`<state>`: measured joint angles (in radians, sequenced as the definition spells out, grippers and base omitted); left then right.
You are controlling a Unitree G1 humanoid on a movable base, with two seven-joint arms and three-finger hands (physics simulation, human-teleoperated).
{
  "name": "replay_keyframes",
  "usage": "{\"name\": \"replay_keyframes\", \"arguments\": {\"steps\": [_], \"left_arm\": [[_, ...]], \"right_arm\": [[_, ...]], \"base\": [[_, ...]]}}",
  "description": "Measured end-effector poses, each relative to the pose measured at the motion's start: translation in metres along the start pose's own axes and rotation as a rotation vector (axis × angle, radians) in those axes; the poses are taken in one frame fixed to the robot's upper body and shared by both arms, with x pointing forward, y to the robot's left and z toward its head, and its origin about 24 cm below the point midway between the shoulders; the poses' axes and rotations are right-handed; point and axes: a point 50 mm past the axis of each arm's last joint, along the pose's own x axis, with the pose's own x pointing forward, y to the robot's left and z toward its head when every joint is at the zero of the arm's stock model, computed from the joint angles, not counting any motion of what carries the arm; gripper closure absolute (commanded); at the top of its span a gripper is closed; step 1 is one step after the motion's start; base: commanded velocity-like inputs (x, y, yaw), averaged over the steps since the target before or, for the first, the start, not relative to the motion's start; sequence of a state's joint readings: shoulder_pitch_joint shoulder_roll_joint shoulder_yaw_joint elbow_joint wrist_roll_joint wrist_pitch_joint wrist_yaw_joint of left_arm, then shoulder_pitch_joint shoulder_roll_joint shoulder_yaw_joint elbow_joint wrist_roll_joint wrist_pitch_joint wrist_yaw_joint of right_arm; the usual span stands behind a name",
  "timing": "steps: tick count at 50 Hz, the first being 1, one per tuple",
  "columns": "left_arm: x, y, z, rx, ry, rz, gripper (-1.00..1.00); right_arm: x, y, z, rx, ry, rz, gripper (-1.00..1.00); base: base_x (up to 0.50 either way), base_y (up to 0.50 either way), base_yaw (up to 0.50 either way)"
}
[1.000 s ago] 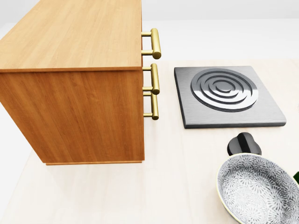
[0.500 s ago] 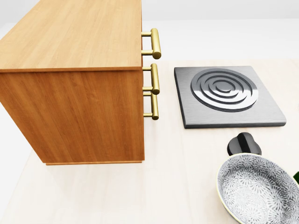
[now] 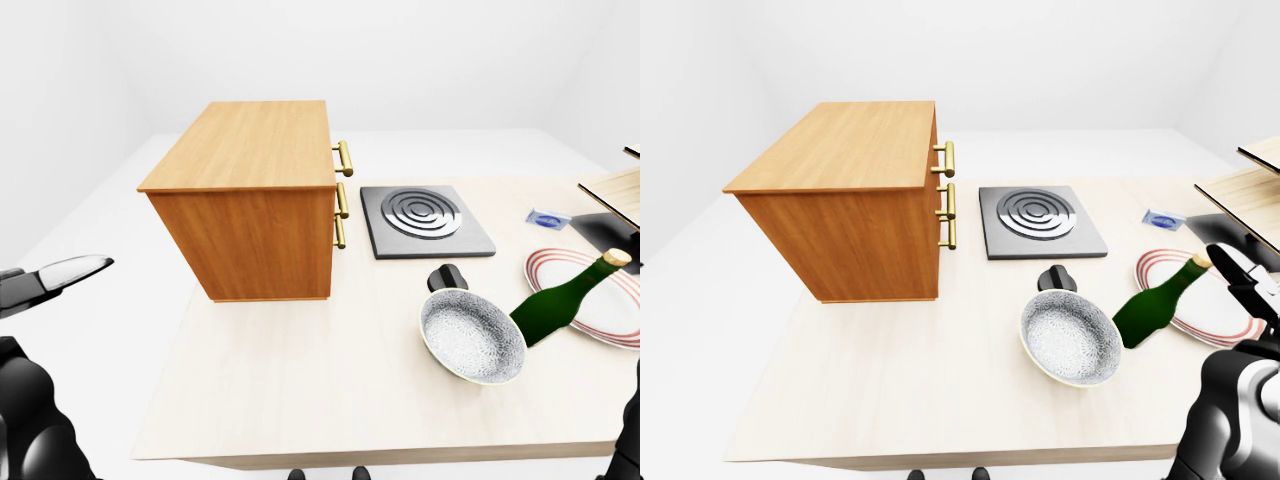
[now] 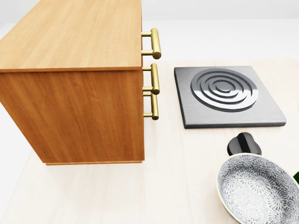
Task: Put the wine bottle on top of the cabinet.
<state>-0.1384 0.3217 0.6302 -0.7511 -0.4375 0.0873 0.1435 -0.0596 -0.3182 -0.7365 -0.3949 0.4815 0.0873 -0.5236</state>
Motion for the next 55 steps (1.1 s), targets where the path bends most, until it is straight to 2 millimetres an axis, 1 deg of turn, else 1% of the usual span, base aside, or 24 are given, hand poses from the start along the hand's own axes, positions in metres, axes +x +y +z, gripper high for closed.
{"name": "replay_keyframes", "arguments": {"steps": [11, 25, 30, 43, 55], "left_arm": [[0.000, 0.000, -0.001, 0.003, 0.006, 0.000, -1.00], [-0.001, 0.000, -0.002, 0.006, 0.009, -0.002, -1.00], [-0.001, 0.000, -0.002, 0.007, 0.009, -0.003, -1.00], [-0.001, 0.000, -0.003, 0.011, 0.011, -0.004, -1.00], [-0.001, 0.000, -0.003, 0.012, 0.012, -0.004, -1.00]], "right_arm": [[0.006, 0.009, 0.001, -0.051, -0.035, 0.031, -1.00], [0.009, 0.026, -0.011, -0.115, -0.024, 0.122, -1.00], [0.011, 0.031, -0.018, -0.138, -0.005, 0.143, -1.00], [0.012, 0.033, -0.038, -0.197, 0.062, 0.166, -1.00], [0.010, 0.035, -0.048, -0.219, 0.092, 0.178, -1.00]], "base": [[0.00, 0.00, 0.00], [0.00, 0.00, 0.00], [0.00, 0.00, 0.00], [0.00, 0.00, 0.00], [0.00, 0.00, 0.00]]}}
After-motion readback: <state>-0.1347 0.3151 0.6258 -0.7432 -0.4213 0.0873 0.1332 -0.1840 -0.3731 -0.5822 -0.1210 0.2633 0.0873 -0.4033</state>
